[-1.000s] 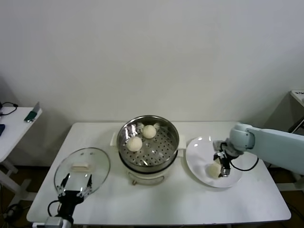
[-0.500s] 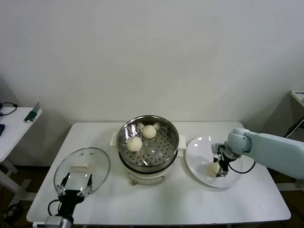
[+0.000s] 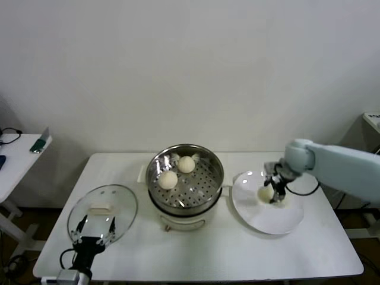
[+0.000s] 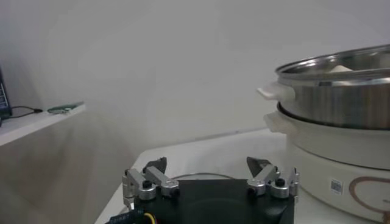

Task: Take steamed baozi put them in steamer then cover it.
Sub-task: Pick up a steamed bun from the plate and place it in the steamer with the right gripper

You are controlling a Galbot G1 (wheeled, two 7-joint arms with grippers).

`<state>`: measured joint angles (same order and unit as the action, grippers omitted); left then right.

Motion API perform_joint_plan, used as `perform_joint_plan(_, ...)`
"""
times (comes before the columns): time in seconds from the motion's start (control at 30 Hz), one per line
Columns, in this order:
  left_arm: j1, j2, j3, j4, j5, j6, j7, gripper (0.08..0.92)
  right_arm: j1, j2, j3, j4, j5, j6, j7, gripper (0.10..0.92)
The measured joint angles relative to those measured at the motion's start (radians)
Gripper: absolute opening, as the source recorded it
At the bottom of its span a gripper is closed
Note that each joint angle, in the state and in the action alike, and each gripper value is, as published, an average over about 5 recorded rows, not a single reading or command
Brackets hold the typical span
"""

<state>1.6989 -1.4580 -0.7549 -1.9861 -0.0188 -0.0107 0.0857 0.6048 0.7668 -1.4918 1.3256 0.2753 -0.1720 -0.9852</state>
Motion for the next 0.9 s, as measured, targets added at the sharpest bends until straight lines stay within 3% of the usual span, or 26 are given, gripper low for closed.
perform_joint_plan(0.4, 0.012, -0.003, -0.015, -0.014, 0.001, 0.0, 0.0, 0.823, 0.251, 0.214, 0.015, 0.074, -0.033, 0.299, -0.08, 0.662)
perform_joint_plan(0.9, 0.021, -0.013, -0.033, -0.026, -0.01, 0.0, 0.0, 0.823, 0.189, 0.448, 0.016, 0.129, -0.196, 0.494, -0.066, 0.679)
